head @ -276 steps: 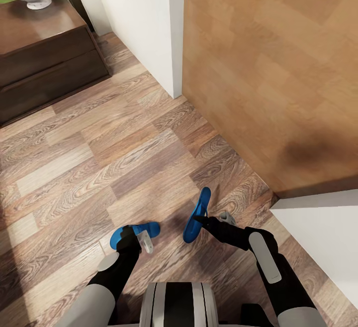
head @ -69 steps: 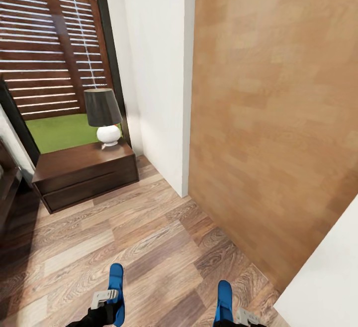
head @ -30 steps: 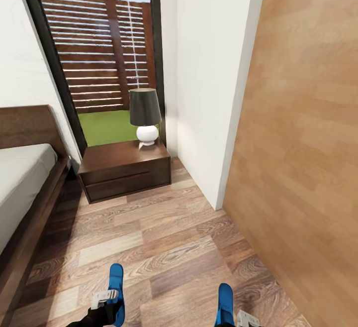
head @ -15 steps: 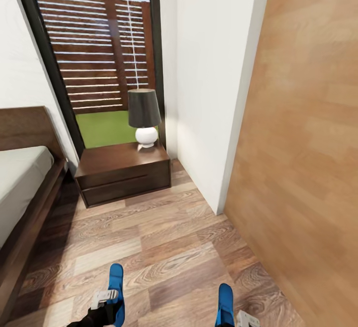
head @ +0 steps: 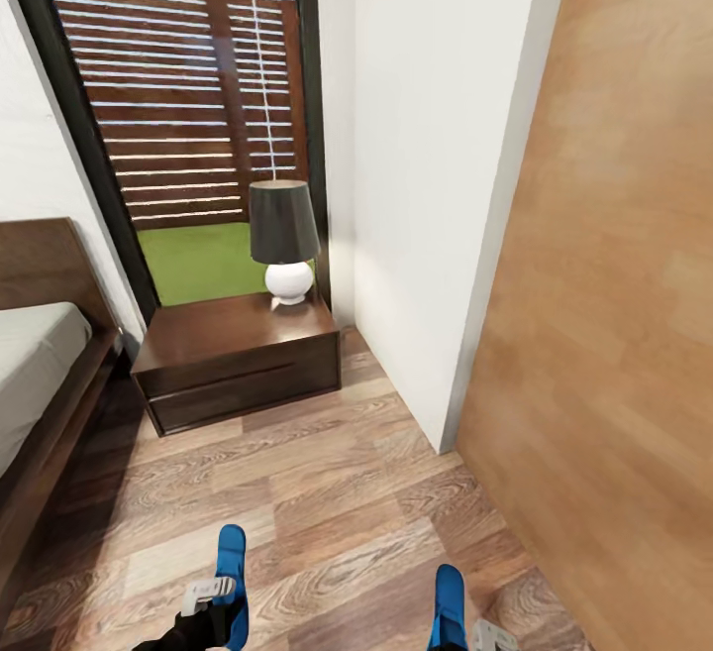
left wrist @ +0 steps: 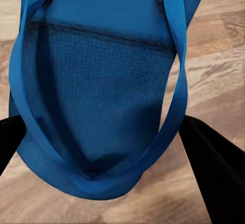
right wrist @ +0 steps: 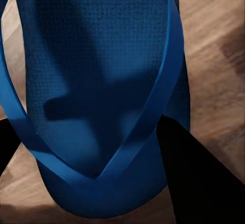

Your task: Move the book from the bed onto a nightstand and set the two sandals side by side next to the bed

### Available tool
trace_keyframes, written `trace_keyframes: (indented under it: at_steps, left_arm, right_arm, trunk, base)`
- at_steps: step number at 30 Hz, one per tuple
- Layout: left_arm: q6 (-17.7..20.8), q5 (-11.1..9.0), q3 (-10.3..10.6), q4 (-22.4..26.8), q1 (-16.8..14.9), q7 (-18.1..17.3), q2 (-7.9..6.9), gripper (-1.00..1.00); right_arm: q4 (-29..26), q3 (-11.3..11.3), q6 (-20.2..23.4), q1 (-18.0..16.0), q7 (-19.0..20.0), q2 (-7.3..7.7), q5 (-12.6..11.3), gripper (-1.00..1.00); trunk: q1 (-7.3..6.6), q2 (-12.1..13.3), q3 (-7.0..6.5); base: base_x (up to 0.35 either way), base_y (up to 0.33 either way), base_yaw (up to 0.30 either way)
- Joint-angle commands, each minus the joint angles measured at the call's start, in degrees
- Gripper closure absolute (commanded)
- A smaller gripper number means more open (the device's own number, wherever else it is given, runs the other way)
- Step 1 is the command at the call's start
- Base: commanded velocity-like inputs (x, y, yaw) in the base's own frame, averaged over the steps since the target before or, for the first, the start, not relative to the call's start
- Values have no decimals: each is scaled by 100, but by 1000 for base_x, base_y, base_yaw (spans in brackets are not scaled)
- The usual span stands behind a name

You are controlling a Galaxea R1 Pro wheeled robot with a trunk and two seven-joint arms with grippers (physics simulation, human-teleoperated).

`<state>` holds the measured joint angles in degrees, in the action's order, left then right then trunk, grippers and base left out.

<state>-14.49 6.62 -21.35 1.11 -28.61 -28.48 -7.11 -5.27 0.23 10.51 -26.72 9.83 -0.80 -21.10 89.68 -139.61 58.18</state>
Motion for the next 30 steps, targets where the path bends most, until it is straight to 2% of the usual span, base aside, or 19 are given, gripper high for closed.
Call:
trace_keyframes:
  at_steps: [1, 10, 30]
  left_arm:
    - [-28, 58, -53, -5, -2, -9, -1, 100]
    - [-28, 58, -51, -5, -2, -9, 2, 100]
    - [-28, 58, -53, -4, -4, -9, 43, 100]
  right_arm:
    - [-10, 5, 35, 0, -7, 1, -44, 100]
    - [-10, 10, 37, 0, -8, 1, -43, 100]
    - [-10, 12, 30, 0, -8, 1, -43, 100]
  trunk:
    - [2, -2, 5]
    - [2, -2, 5]
    - [2, -2, 5]
  base:
    - [313, 0, 82]
    - [312, -23, 159]
    - [293, -148, 8]
